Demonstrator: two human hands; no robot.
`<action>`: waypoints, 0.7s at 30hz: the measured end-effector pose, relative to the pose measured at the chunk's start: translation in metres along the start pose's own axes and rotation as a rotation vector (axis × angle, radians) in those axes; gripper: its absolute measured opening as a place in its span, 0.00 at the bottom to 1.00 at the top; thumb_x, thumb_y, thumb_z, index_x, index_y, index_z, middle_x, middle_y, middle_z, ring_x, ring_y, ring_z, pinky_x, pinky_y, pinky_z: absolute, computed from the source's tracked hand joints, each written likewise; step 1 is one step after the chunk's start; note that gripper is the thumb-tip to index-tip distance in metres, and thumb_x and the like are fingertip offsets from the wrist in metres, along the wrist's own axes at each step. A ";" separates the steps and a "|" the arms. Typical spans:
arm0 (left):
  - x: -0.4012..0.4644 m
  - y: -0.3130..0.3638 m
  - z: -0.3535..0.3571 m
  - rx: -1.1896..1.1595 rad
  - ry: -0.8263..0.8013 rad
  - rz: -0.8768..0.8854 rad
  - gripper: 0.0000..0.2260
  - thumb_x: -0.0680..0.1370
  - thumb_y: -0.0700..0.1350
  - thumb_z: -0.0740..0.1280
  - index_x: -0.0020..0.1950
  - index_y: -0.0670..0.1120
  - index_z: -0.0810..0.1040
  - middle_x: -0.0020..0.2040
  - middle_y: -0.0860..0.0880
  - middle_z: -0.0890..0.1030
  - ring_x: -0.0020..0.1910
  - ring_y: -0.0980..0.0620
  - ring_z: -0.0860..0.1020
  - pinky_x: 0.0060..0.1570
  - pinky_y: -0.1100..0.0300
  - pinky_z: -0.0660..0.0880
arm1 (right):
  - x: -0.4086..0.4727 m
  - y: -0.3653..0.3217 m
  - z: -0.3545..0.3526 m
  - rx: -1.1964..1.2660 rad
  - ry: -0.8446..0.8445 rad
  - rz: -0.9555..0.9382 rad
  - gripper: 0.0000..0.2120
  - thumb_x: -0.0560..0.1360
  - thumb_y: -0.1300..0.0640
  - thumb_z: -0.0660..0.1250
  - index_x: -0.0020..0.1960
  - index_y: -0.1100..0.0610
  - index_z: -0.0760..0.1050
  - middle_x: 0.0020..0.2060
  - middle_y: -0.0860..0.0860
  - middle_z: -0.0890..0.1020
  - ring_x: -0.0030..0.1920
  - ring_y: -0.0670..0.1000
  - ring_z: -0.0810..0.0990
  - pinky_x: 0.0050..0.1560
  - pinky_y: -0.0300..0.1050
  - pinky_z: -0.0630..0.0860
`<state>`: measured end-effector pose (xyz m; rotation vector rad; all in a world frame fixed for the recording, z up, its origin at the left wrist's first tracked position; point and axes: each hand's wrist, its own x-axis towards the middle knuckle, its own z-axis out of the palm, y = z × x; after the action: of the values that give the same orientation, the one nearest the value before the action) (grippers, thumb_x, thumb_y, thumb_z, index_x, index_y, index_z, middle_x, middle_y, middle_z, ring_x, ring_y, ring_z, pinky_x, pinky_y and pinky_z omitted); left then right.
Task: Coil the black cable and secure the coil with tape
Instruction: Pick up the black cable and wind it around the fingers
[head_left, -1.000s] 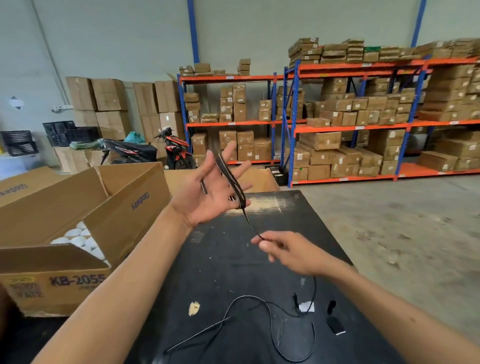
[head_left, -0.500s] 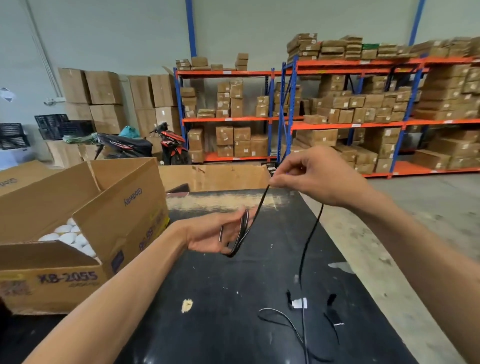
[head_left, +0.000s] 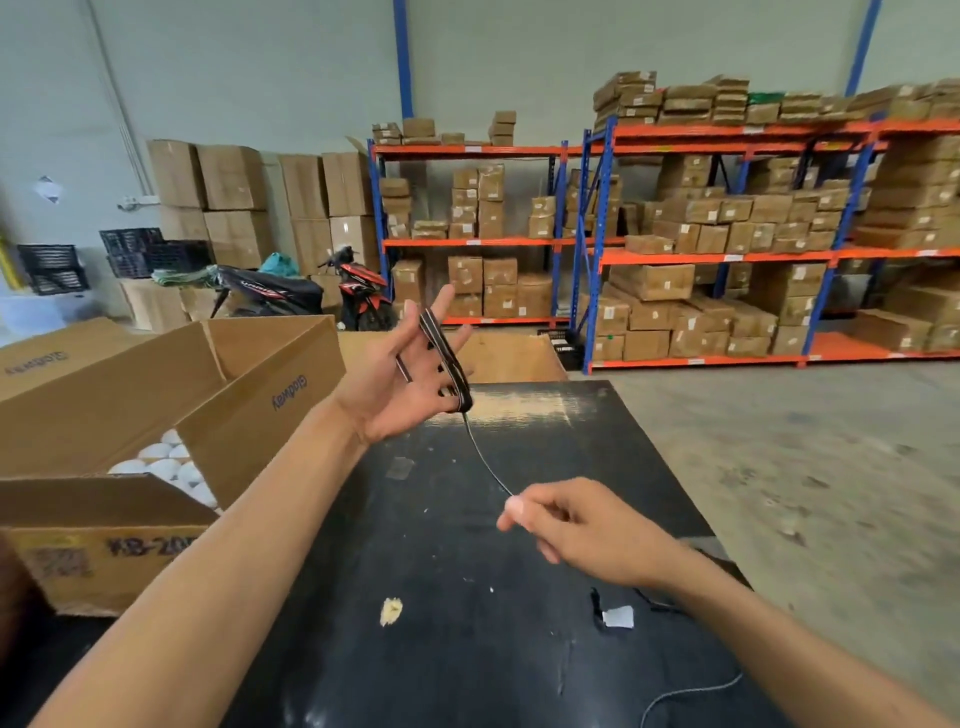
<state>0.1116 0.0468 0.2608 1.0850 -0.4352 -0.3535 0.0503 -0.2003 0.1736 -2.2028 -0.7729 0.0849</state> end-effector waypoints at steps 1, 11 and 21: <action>0.001 -0.002 -0.009 0.020 0.047 -0.014 0.21 0.81 0.63 0.52 0.75 0.67 0.63 0.81 0.49 0.59 0.71 0.47 0.64 0.66 0.43 0.62 | -0.006 -0.009 -0.003 -0.012 -0.022 -0.015 0.18 0.80 0.38 0.61 0.48 0.49 0.84 0.25 0.44 0.74 0.27 0.40 0.70 0.34 0.38 0.69; -0.013 -0.066 0.009 0.257 -0.272 -0.555 0.23 0.77 0.65 0.59 0.73 0.69 0.66 0.77 0.59 0.67 0.66 0.56 0.61 0.53 0.55 0.63 | 0.027 -0.064 -0.114 -0.063 0.286 -0.074 0.13 0.70 0.43 0.78 0.40 0.53 0.86 0.26 0.46 0.77 0.27 0.42 0.70 0.32 0.33 0.68; -0.013 -0.008 0.033 -0.024 -0.421 -0.160 0.25 0.81 0.60 0.54 0.79 0.62 0.57 0.81 0.44 0.59 0.77 0.37 0.58 0.72 0.30 0.52 | 0.046 0.008 -0.034 0.106 0.236 0.052 0.18 0.80 0.39 0.64 0.38 0.42 0.84 0.29 0.45 0.77 0.24 0.38 0.70 0.31 0.39 0.66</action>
<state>0.0832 0.0245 0.2644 1.0240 -0.7166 -0.7340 0.1018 -0.2016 0.1996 -2.0862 -0.5666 -0.1050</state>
